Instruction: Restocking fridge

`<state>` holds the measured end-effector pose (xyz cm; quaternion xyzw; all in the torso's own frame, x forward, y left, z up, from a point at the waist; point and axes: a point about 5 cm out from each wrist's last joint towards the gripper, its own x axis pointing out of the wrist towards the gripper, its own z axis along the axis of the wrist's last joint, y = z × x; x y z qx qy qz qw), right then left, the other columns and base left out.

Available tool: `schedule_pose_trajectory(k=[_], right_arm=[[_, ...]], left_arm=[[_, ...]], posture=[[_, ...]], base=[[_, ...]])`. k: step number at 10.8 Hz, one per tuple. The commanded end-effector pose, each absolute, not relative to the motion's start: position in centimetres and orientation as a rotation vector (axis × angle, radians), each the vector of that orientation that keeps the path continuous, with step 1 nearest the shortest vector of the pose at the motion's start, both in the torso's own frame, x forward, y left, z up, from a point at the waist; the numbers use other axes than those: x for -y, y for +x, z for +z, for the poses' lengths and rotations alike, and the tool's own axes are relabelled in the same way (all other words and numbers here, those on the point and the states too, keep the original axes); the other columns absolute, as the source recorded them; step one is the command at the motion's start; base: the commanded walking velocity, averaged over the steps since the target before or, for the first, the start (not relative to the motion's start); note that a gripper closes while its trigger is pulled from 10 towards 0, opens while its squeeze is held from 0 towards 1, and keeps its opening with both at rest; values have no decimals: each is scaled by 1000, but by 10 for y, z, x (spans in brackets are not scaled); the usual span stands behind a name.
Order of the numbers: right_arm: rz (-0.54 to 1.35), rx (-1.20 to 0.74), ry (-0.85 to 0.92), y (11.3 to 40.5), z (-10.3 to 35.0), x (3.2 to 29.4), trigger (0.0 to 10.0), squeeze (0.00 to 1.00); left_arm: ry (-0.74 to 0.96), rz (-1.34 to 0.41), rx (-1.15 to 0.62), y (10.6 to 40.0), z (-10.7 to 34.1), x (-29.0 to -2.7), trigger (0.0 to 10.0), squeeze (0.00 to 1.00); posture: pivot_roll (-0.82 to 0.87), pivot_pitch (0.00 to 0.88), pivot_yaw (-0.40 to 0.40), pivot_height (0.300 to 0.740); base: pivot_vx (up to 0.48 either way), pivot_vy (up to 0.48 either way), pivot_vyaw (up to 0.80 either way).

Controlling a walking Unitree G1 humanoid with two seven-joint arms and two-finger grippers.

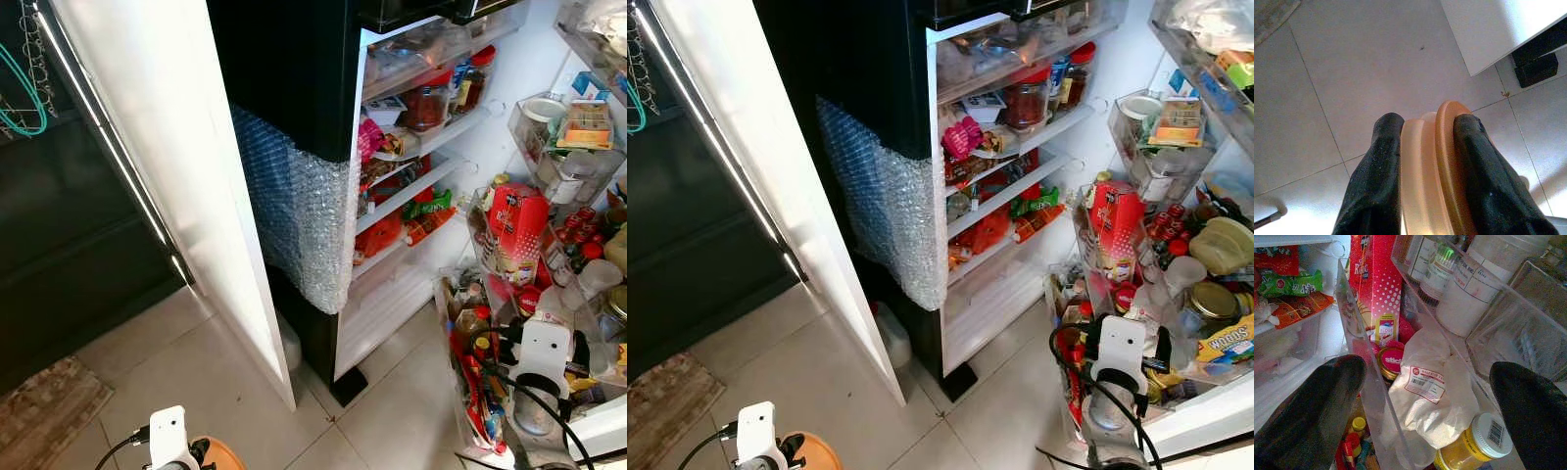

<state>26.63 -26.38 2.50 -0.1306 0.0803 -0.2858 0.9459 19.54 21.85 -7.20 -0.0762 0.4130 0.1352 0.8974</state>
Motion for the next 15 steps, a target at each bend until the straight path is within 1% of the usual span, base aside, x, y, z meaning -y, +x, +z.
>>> schedule_pose_trajectory(k=[1, 2, 3, 5, 7, 8, 9, 10, 12, 14, 15], right_arm=[[-612, -159, -266, 263, 26, 272, 10000, 0], [-643, -173, -262, 259, 25, 281, 10000, 0], [-652, -181, -267, 257, 25, 284, 10000, 0], [-710, -198, -286, 247, 27, 307, 10000, 0], [-818, -244, -316, 226, 31, 345, 10000, 0], [-853, -266, -321, 218, 33, 359, 10000, 0], [-873, -301, -324, 211, 32, 367, 10000, 0], [-878, -354, -339, 206, 26, 368, 10000, 0], [-827, -456, -295, 203, 5, 350, 10000, 0], [-593, -608, -159, 207, -27, 306, 10000, 0], [-398, -718, -121, 203, -46, 277, 10000, 0]], left_arm=[[-135, 267, -967, 173, -85, -216, 10000, 0], [-136, 268, -966, 173, -85, -216, 10000, 0], [-136, 267, -966, 173, -85, -216, 10000, 0], [-139, 263, -965, 173, -85, -214, 10000, 0], [-142, 265, -965, 173, -85, -213, 10000, 0], [-142, 266, -965, 173, -85, -213, 10000, 0], [-142, 264, -966, 173, -85, -213, 10000, 0], [-142, 260, -967, 173, -85, -213, 10000, 0], [-141, 259, -966, 173, -85, -213, 10000, 0], [-140, 265, -966, 173, -85, -214, 10000, 0], [-141, 265, -967, 172, -86, -213, 10000, 0]], posture=[[-117, 105, 27, 740], [-117, 105, 27, 740], [-117, 105, 27, 740], [-127, 104, 22, 740], [-128, 103, 20, 740], [-135, 104, 17, 740], [-137, 105, 18, 740], [-139, 105, 18, 740], [-134, 105, 18, 740], [-127, 106, 20, 740], [-123, 104, 21, 740]], base=[[0, 0, 0], [0, 0, 0], [0, 0, 0], [0, 0, 0], [0, 0, 0], [0, 0, 0], [0, 0, 0], [0, 0, 0], [0, 0, 0], [0, 0, 0], [0, 0, 0]])
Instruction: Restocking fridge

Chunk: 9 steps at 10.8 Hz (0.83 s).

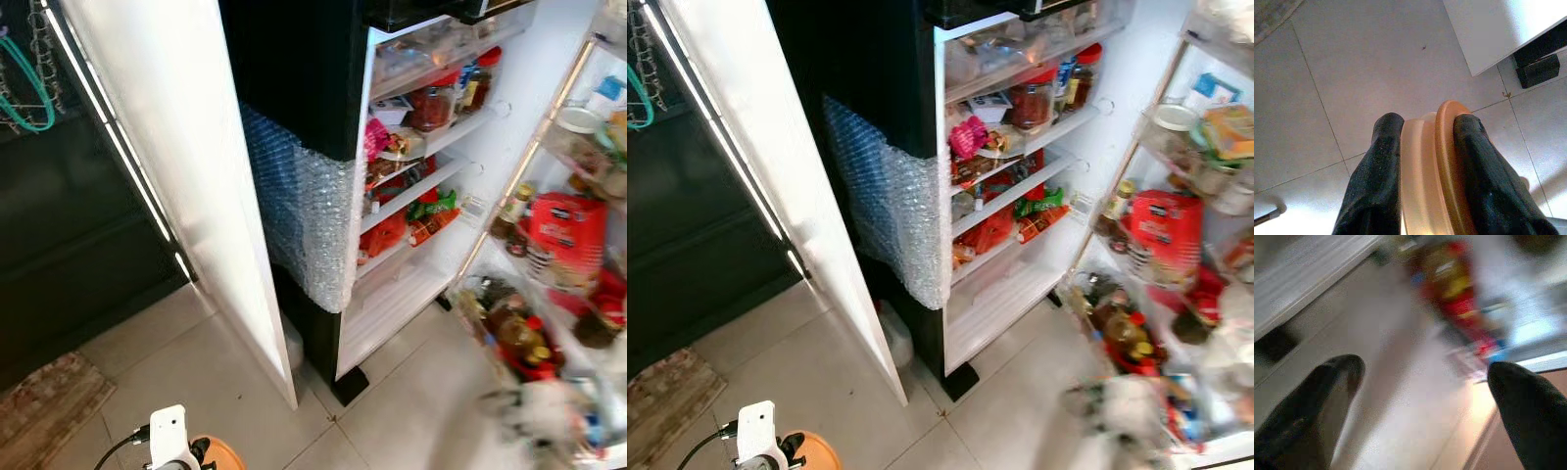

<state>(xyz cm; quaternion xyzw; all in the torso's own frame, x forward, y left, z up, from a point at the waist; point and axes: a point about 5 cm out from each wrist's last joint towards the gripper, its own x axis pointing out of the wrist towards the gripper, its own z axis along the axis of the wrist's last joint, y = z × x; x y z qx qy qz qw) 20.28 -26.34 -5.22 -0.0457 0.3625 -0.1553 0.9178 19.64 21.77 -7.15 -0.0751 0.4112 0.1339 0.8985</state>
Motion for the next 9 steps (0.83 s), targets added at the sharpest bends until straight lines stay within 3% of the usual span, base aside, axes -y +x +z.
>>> schedule_pose_trajectory(k=[1, 2, 3, 5, 9], right_arm=[[-145, -912, -64, 176, -75, 241, 10000, 0], [-33, -1015, -94, 157, -88, 228, 10000, 0], [-58, -1034, -21, 150, -93, 217, 10000, 0], [-5, -1032, 8, 152, -96, 196, 10000, 0], [47, -1043, -44, 156, -95, 192, 10000, 0]], left_arm=[[-145, 264, -965, 173, -85, -212, 10000, 0], [-143, 268, -962, 174, -85, -213, 10000, 0], [-145, 275, -958, 175, -84, -214, 10000, 0], [-158, 283, -954, 175, -84, -214, 10000, 0], [-152, 278, -957, 176, -84, -212, 10000, 0]], posture=[[-119, 102, 14, 740], [-116, 105, 14, 740], [-106, 104, 15, 740], [-100, 101, 11, 740], [-72, 81, -2, 740]], base=[[0, 0, 0], [0, 0, 0], [0, 0, 0], [0, 0, 0], [0, -252, 0]])
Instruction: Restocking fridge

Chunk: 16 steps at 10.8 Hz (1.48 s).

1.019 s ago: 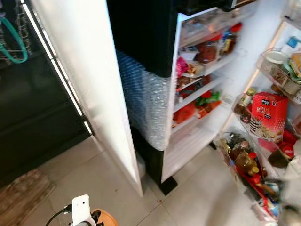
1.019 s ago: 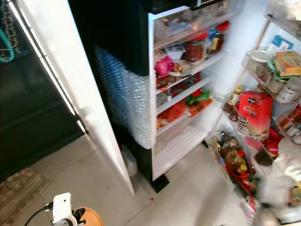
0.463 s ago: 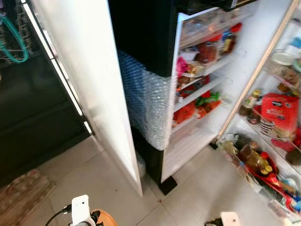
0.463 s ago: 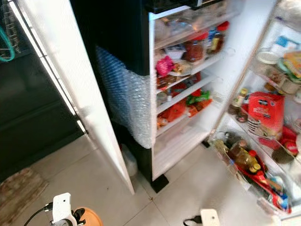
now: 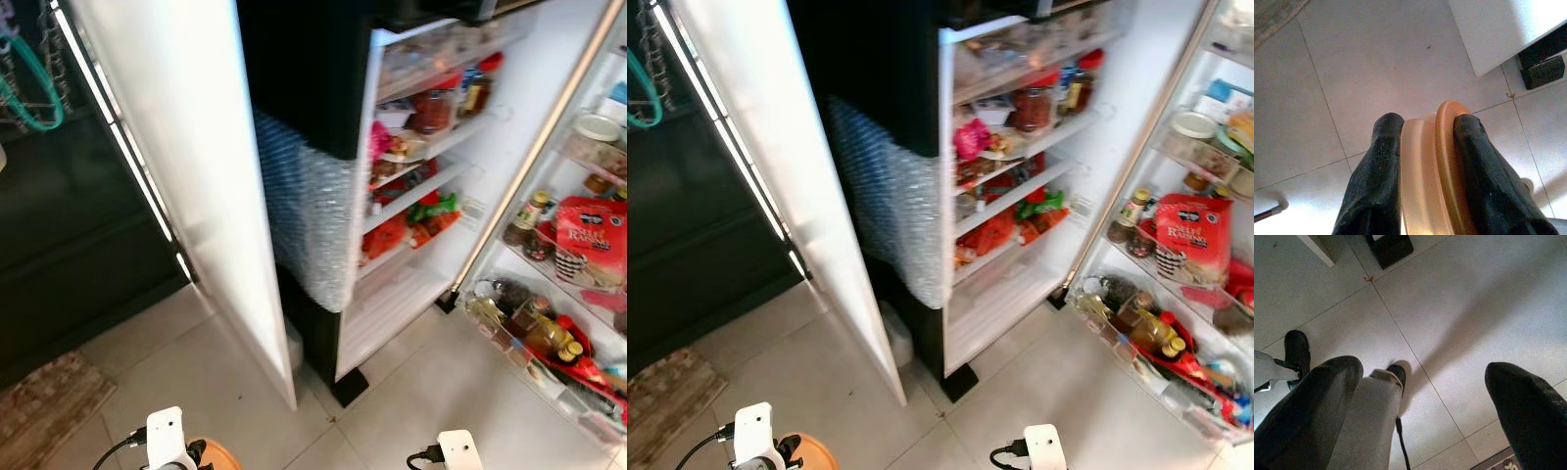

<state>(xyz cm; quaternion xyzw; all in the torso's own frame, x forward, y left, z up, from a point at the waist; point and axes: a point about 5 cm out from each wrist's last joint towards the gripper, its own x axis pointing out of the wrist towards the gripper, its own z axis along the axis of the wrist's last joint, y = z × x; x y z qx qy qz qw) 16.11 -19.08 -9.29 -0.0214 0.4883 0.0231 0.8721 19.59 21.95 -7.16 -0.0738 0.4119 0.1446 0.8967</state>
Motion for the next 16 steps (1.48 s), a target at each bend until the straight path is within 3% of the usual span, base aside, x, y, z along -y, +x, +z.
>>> schedule_pose_trajectory(k=[1, 9, 16], right_arm=[[31, -1050, -42, 154, -96, 193, 10000, 0], [3, -1050, -21, 153, -96, 194, 10000, 0], [-11, -1044, -4, 155, -95, 196, 10000, 0]], left_arm=[[-146, 279, -957, 175, -84, -212, 10000, 0], [-135, 265, -965, 173, -85, -213, 10000, 0], [-131, 262, -961, 176, -84, -213, 10000, 0]], posture=[[-66, 77, 3, 740], [-72, 48, 1, 740], [-90, 92, 7, 740]], base=[[0, -416, 0], [0, -424, 0], [0, -427, 0]])
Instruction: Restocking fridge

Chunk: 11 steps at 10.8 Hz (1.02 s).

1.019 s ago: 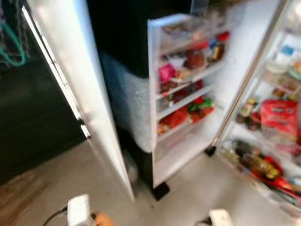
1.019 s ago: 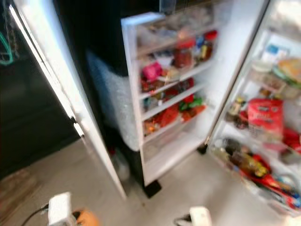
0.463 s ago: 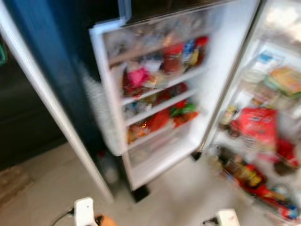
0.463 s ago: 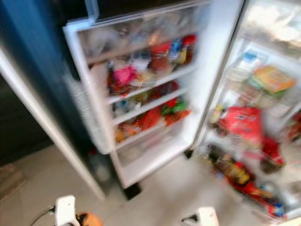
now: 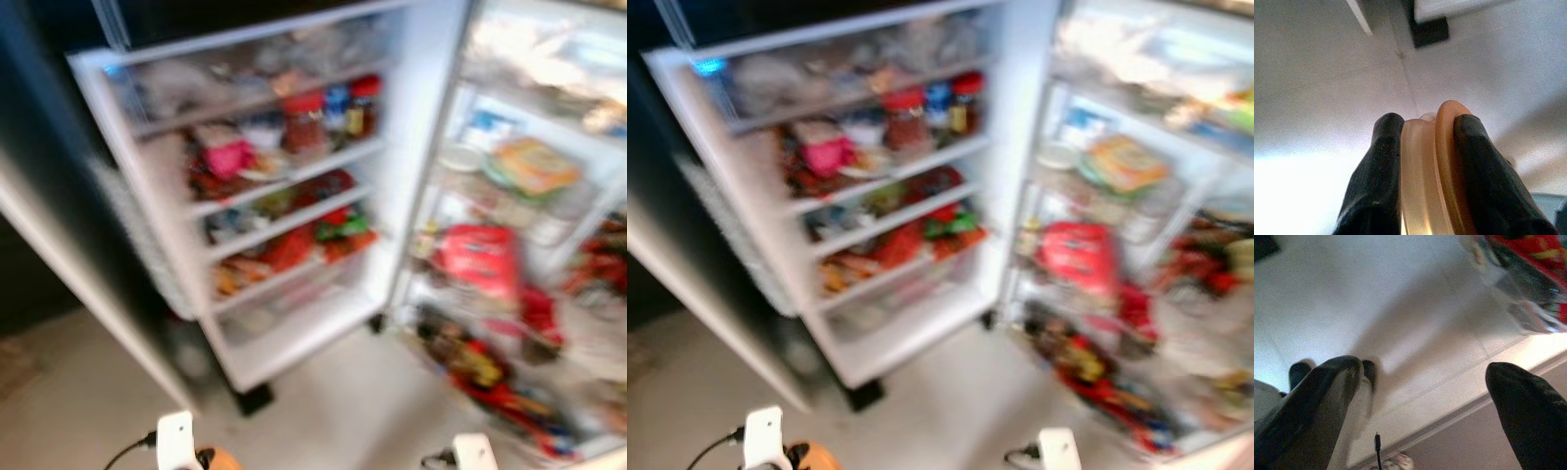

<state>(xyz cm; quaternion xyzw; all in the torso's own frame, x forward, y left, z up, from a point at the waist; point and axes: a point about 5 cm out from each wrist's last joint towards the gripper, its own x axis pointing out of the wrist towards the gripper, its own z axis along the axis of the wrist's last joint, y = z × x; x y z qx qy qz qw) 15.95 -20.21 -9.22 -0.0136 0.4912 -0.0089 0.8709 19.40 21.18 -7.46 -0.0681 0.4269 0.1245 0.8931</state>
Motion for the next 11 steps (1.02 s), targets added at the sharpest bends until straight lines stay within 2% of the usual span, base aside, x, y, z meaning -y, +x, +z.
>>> schedule_pose_trajectory(k=[1, 3, 4, 7, 8, 9, 10, 11], right_arm=[[-8, -1044, -4, 155, -95, 195, 10000, 0], [1, -1047, -7, 154, -96, 195, 10000, 0], [6, -1048, -10, 153, -96, 196, 10000, 0], [18, -1056, -16, 151, -96, 197, 10000, 0], [24, -1057, -19, 151, -96, 197, 10000, 0], [23, -1056, -21, 151, -96, 197, 10000, 0], [19, -1054, -19, 150, -96, 198, 10000, 0], [20, -1056, -20, 149, -97, 198, 10000, 0]], left_arm=[[-131, 263, -960, 176, -84, -213, 10000, 0], [-129, 263, -959, 176, -84, -213, 10000, 0], [-93, 228, -934, 178, -82, -213, 10000, 0], [-113, 285, -753, 187, -73, -216, 10000, 0], [-8, 254, -532, 234, -37, -222, 10000, 0], [33, 204, -399, 253, -15, -220, 10000, 0], [94, 164, -329, 259, -6, -222, 10000, 0], [68, 179, -256, 261, 3, -224, 10000, 0]], posture=[[-90, 93, 7, 740], [-93, 97, 9, 740], [-98, 98, 6, 740], [-95, 111, 3, 740], [-95, 116, 3, 740], [-99, 121, 5, 740], [-100, 125, 8, 740], [-99, 126, 7, 740]], base=[[0, -424, 0], [0, -428, 0], [0, 0, 0], [0, 0, 0], [0, 0, 0], [0, 0, 0], [0, 0, 0], [0, 0, 0]])
